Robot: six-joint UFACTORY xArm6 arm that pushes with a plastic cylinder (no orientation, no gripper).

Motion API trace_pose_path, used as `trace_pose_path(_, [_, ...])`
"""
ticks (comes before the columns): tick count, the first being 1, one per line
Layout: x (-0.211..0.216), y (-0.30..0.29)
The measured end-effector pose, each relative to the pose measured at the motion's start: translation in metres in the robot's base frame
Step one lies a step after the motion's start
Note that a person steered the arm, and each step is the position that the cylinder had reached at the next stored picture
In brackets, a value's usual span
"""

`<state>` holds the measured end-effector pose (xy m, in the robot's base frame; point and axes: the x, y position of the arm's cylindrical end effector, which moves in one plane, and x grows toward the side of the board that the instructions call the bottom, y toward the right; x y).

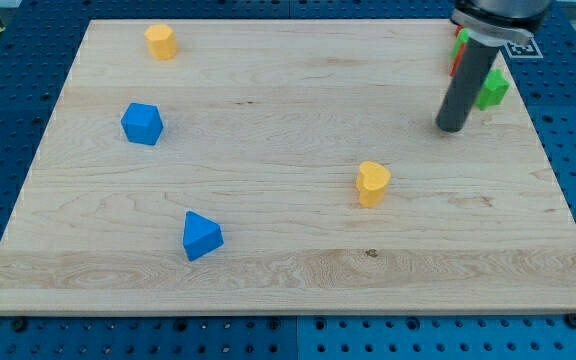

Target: Move the yellow heart below to the green star

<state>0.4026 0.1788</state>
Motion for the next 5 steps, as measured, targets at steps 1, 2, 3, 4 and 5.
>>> trace_pose_path(1, [0.0,-0.0132])
trace_pose_path(2, [-0.0025,-0.0132])
trace_pose_path(3, [-0.0048,-0.0132])
trace_pose_path(4, [-0.0058,-0.0132])
trace_pose_path(5, [-0.0058,-0.0132])
